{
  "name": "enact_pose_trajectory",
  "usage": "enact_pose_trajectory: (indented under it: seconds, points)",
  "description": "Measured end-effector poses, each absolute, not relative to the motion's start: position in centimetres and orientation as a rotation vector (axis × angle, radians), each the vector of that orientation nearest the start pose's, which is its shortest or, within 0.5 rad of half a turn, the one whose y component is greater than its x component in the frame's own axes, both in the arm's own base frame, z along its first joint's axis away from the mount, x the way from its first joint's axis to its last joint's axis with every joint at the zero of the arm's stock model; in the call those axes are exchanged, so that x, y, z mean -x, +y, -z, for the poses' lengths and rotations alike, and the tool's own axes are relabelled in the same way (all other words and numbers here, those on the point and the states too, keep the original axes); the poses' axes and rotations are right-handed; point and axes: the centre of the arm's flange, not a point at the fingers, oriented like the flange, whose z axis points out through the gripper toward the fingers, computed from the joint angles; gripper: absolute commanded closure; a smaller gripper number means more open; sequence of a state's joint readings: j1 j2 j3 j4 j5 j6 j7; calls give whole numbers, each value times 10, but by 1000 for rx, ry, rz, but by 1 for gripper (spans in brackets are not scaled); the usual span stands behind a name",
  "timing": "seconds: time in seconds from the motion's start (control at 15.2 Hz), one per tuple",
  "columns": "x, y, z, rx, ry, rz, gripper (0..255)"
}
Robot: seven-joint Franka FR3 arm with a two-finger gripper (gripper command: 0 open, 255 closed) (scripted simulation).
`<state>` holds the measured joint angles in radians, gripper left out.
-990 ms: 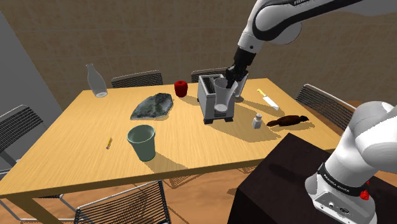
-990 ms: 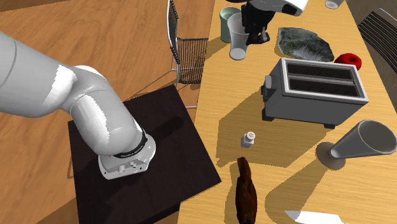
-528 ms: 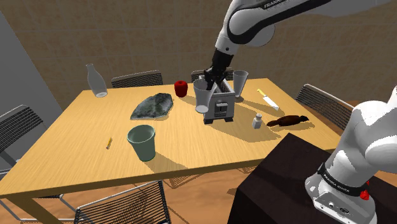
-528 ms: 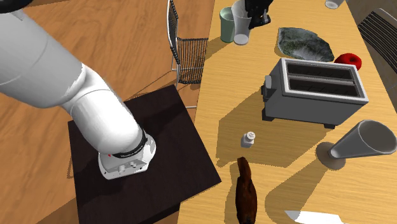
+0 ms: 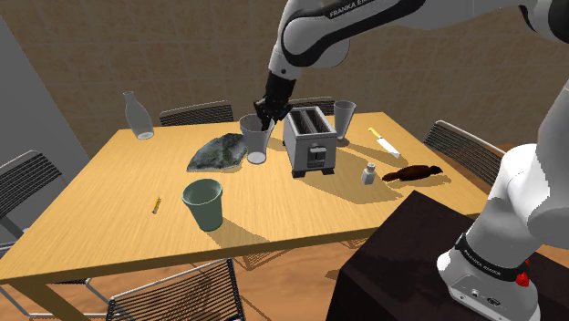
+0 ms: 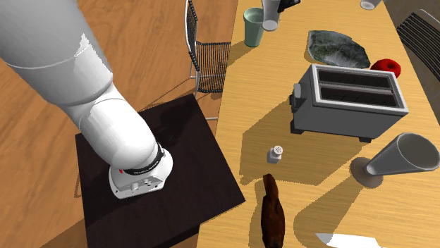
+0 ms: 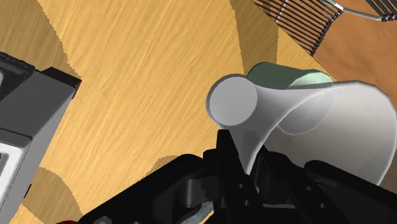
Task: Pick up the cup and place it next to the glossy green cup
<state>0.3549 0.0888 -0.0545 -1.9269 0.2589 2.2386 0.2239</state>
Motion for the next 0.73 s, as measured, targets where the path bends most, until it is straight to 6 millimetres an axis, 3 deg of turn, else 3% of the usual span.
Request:
enact_pose_trajectory:
  seconds: [0.33, 0.73]
  points:
    - [-615, 238, -469, 2866, 86, 230, 255]
    - [-619, 245, -436, 2866, 88, 228, 255]
